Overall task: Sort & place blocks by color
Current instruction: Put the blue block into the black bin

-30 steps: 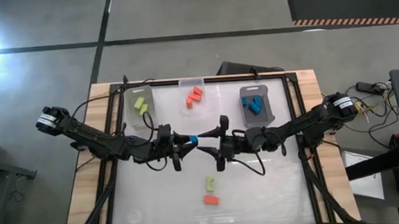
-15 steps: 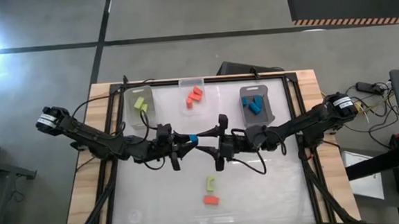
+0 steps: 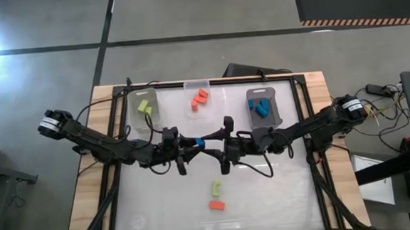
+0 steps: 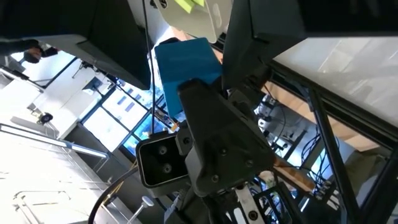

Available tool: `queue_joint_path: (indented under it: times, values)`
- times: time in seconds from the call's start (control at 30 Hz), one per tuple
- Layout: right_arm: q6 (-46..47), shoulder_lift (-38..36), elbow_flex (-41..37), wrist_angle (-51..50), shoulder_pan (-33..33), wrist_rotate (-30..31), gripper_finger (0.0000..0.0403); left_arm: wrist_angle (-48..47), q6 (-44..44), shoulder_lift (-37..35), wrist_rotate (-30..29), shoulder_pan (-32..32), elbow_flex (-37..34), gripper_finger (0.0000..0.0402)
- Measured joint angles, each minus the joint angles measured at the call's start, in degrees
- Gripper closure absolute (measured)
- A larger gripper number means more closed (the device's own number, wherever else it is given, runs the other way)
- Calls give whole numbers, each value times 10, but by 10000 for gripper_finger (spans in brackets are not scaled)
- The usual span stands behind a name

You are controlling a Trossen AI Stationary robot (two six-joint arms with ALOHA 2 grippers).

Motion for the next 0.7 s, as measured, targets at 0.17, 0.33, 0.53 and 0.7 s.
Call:
queue_joint_path:
  times: [0.17, 0.33, 0.53, 0.7]
  values:
    - [-6, 0, 0, -3, -2, -2, 234, 4, 0, 6, 2, 2, 1, 278]
    - [-9, 0, -1, -4, -2, -6, 266, 3, -4, 4, 0, 5, 0, 273]
    - [2, 0, -1, -4, -2, -9, 274, -1, 1, 4, 0, 6, -1, 246]
    - [13, 0, -1, -6, -2, -10, 275, -3, 10, 4, 2, 6, -2, 225]
